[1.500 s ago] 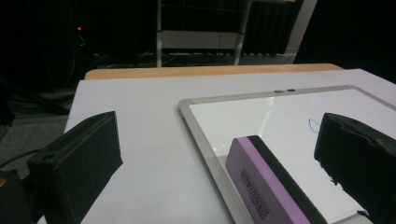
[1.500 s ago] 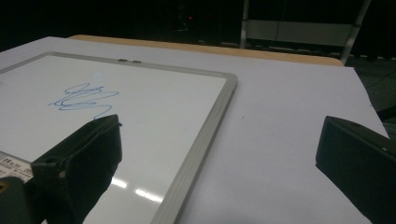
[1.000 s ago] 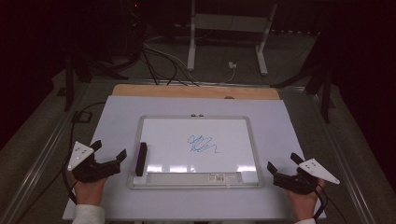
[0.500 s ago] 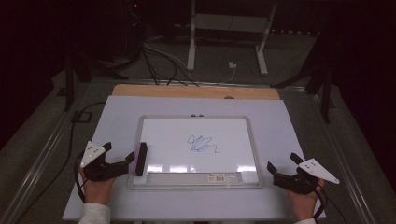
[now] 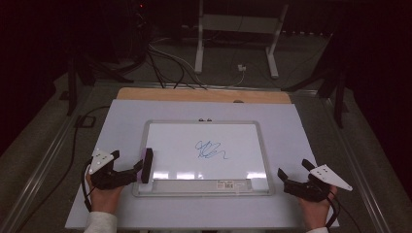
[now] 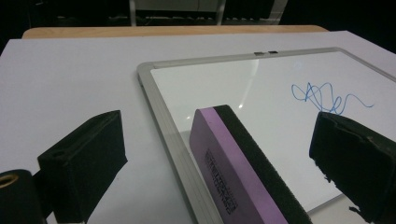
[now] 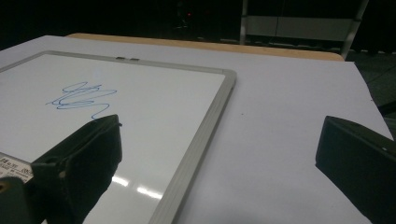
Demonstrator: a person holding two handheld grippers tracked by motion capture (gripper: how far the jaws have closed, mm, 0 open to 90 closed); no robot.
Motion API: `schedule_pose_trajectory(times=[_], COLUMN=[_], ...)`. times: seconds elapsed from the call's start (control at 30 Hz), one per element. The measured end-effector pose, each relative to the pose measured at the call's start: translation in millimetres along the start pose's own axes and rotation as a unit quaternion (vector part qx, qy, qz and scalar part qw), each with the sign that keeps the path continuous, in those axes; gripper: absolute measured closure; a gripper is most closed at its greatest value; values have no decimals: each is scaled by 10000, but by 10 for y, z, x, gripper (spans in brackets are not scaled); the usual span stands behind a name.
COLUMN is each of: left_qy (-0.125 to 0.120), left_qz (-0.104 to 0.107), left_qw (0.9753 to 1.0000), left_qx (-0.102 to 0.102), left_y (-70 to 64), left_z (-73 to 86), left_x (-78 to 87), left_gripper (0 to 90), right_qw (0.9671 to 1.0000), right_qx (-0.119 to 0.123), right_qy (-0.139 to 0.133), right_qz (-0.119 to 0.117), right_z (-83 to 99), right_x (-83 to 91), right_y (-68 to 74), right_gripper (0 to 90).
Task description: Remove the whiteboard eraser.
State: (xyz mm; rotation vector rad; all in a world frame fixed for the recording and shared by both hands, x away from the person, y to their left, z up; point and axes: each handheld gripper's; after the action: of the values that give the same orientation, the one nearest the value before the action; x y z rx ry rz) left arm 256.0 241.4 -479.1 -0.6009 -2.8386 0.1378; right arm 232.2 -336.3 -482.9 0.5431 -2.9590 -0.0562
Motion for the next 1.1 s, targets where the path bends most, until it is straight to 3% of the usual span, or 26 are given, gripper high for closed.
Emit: schedule_pose_trajectory(times=[0.83, 1.1], left_qy=[579, 663], left_qz=[-257, -183], left_qw=[9978, 9972], left_qx=[221, 281], left_y=[71, 51], left_z=[115, 112], left_x=[-70, -94], left_gripper=[80, 77], right_qw=[10000, 10000], right_qx=[14, 14], right_qy=[22, 29], right_qz=[-13, -4], right_z=[4, 5], right_x=[-9, -9], right_y=[8, 6], right_gripper=[9, 10])
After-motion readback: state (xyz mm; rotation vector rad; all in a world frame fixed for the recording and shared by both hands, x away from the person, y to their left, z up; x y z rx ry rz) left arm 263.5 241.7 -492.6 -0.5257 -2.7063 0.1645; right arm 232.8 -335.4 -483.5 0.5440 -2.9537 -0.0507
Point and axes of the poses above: each handheld gripper's, and its own axes: x roughly backward along the jaws, z roughly out of its underside, y roughly to its left, and after that the axes turned 14 degrees about -y, right-handed
